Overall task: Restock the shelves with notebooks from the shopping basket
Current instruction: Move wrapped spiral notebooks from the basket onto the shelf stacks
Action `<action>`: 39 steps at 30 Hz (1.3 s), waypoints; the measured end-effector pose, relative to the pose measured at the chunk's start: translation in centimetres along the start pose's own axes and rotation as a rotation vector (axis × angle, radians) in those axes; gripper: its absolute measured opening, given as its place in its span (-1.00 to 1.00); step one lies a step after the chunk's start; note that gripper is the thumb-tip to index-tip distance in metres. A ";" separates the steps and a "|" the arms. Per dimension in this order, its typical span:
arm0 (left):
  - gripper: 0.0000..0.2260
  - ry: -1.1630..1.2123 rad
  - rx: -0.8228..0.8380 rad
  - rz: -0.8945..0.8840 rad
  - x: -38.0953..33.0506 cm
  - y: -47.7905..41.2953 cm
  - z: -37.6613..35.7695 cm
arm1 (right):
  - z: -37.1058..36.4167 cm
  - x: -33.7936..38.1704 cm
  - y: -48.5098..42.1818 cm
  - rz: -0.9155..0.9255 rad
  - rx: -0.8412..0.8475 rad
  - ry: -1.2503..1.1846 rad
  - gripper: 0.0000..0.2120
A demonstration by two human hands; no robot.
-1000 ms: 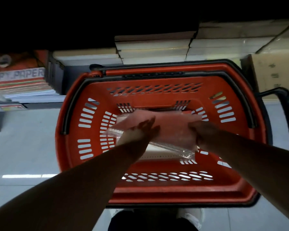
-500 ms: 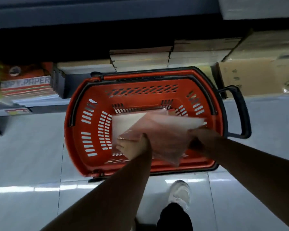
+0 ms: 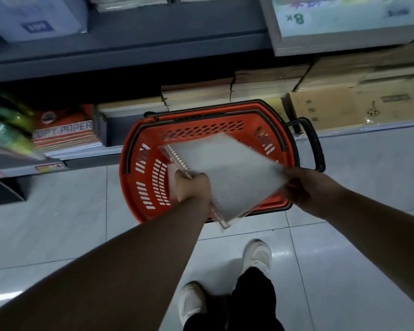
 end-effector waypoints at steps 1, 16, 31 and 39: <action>-0.80 -0.011 0.021 -0.043 -0.7 0.6 0.4 | -0.1 0.4 0.9 0.001 0.031 0.026 -0.74; -0.70 -0.153 0.147 -0.279 -9.8 13.9 9.0 | -6.9 5.6 16.7 0.089 0.105 0.509 -0.89; -0.74 -0.107 0.292 -0.510 -23.5 27.5 14.2 | -11.5 13.1 33.0 0.318 0.176 0.566 -0.81; -0.62 -0.061 0.307 -0.680 -29.3 33.8 15.6 | -13.2 17.0 40.1 0.435 0.197 0.678 -0.86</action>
Point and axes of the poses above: each hand's wrist, its own y-axis away from the middle knuckle, its own z-axis out of the back of the hand, x = y × z, the point moved 2 cm from there along -y, towards the middle knuckle, and after that the axes turned 15 degrees about x, right-handed, at the moved point
